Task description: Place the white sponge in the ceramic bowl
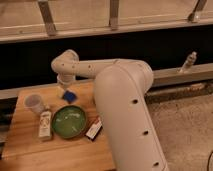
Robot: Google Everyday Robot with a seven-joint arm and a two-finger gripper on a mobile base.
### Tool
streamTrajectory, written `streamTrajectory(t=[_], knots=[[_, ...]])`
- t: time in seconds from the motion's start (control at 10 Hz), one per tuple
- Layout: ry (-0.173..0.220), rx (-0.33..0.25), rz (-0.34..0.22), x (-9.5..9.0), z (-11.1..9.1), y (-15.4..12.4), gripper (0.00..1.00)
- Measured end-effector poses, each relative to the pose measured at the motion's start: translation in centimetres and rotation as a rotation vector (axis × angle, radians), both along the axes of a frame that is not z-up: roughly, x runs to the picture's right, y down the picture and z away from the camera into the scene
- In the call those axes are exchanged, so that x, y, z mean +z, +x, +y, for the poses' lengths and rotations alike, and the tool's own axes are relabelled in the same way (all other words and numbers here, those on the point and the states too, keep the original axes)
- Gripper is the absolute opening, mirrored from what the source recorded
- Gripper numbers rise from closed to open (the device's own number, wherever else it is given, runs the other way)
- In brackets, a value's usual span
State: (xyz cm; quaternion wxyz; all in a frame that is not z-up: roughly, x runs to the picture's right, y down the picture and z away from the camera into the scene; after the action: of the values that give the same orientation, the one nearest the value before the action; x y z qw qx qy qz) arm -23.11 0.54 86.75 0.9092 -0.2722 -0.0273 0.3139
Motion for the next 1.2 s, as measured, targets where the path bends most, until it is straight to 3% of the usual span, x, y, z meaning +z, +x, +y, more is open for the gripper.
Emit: streamTrajectory(t=[0.3, 0.6, 1.0, 1.2], knots=[[0.017, -0.030, -0.010, 1.5, 0.1, -1.4, 0.73], [0.016, -0.112, -0.017, 4.3, 0.7, -3.7, 0.73], [-0.009, -0.134, 0.048, 7.8, 2.7, -2.6, 0.73], [-0.020, -0.116, 0.082, 8.9, 3.3, -1.6, 0.73]])
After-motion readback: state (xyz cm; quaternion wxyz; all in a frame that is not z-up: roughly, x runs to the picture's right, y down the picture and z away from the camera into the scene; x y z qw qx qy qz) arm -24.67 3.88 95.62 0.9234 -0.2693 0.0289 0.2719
